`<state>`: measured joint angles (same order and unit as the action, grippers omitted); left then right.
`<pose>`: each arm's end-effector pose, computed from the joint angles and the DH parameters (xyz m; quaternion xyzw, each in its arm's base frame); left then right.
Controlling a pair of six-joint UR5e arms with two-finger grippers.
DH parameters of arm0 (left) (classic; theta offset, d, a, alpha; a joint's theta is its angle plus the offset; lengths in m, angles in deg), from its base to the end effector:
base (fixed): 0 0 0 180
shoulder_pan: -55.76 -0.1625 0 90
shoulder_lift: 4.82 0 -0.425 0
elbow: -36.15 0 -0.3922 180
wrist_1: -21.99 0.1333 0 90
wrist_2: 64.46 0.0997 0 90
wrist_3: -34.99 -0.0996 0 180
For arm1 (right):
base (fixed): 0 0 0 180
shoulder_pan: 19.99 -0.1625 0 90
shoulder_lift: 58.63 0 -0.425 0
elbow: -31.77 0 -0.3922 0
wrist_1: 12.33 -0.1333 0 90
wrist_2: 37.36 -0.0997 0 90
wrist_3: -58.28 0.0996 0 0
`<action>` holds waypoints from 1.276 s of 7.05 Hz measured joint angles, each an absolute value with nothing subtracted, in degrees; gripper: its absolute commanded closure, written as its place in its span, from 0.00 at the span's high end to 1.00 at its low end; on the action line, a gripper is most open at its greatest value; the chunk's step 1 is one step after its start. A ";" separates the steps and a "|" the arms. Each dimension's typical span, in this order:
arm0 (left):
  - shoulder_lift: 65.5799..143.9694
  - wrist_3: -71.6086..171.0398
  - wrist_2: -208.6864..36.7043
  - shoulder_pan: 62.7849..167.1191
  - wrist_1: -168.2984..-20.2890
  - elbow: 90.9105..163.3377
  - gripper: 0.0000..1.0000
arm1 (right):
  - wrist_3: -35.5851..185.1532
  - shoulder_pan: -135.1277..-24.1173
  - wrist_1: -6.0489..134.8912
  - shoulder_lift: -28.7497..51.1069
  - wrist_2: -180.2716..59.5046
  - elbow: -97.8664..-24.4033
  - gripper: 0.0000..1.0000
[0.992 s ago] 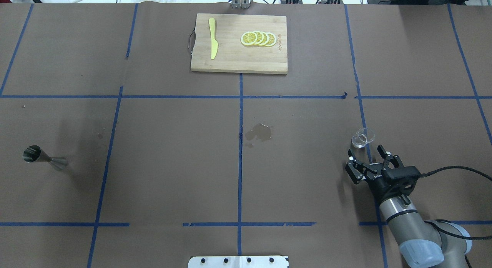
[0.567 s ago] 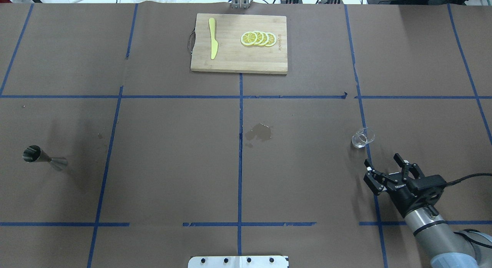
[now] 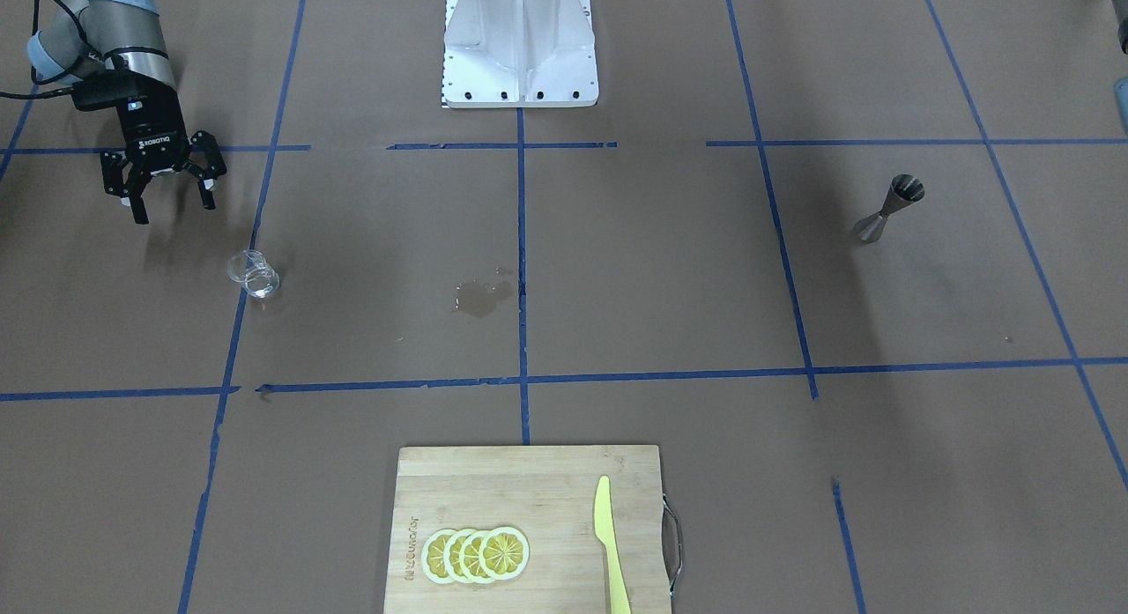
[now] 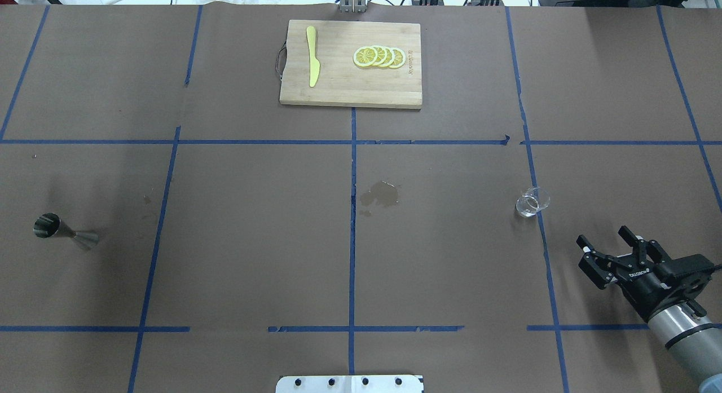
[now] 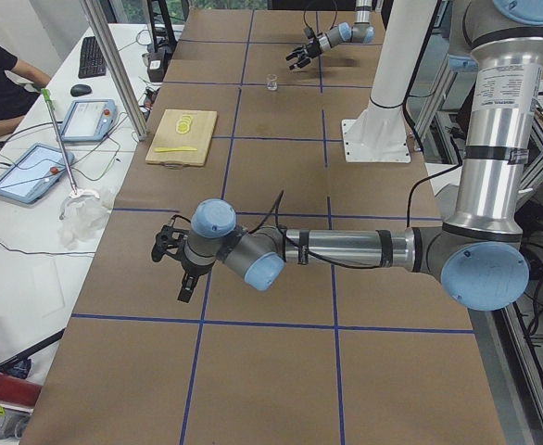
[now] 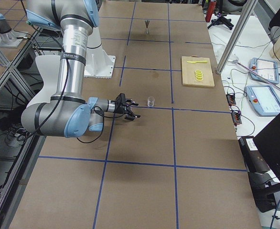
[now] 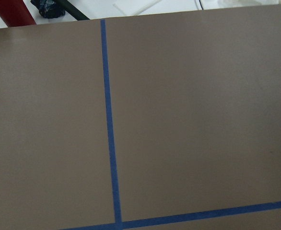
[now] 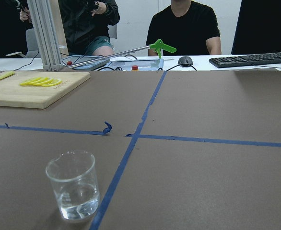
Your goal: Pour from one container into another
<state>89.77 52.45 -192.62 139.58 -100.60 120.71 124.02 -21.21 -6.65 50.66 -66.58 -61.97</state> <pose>-0.0119 -0.5567 0.6061 0.1885 0.3607 -0.0004 0.9134 -0.3141 -0.2270 0.5935 0.5146 -0.3831 0.1378 0.7546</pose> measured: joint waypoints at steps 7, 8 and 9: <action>92.20 28.84 -197.15 147.11 -74.15 121.47 1.00 | 112.26 -58.93 -4.03 49.98 -114.61 -61.59 1.00; 91.07 28.05 -197.28 147.37 -74.07 122.12 1.00 | 106.43 -69.00 0.68 47.58 -127.43 -61.63 1.00; 88.96 27.82 -197.37 147.46 -74.67 123.04 1.00 | 100.18 -77.43 6.68 45.25 -138.09 -61.67 1.00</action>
